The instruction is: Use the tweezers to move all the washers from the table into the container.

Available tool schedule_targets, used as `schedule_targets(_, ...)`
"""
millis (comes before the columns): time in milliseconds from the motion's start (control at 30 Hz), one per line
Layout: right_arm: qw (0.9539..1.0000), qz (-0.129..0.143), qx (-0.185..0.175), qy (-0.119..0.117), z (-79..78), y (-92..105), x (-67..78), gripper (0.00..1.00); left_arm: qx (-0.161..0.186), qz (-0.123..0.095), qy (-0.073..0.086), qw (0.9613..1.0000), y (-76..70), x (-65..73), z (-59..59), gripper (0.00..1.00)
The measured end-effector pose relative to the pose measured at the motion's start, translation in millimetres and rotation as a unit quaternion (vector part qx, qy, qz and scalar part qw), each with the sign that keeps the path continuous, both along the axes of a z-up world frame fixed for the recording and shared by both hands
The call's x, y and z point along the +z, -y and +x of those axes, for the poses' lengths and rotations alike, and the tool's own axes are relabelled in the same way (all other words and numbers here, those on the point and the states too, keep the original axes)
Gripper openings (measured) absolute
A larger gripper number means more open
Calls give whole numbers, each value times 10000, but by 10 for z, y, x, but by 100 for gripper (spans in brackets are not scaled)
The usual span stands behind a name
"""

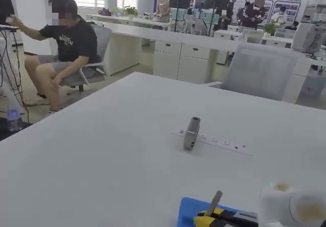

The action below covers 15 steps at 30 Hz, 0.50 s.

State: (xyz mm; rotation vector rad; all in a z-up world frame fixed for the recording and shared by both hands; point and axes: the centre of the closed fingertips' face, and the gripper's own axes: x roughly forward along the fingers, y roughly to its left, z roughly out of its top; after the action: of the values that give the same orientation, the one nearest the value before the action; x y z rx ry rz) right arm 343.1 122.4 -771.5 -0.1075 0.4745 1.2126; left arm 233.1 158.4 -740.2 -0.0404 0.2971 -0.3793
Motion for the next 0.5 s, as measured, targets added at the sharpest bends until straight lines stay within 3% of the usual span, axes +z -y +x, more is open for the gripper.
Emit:
schedule_targets(233, 9995, 100, 131, 257, -279, 159, 256, 4, -202, -213, -26, 9996, 65, 44, -21, 71)
schedule_targets(400, 9989, 40, 323, 327, -537, 302, 314, 4, -764, -180, -302, 9965, 219, 41, -119, 60)
schedule_targets(500, 9982, -72, 519, 289, -709, 368, 270, 4, -1227, 16, -470, 9913, 320, 32, -207, 54)
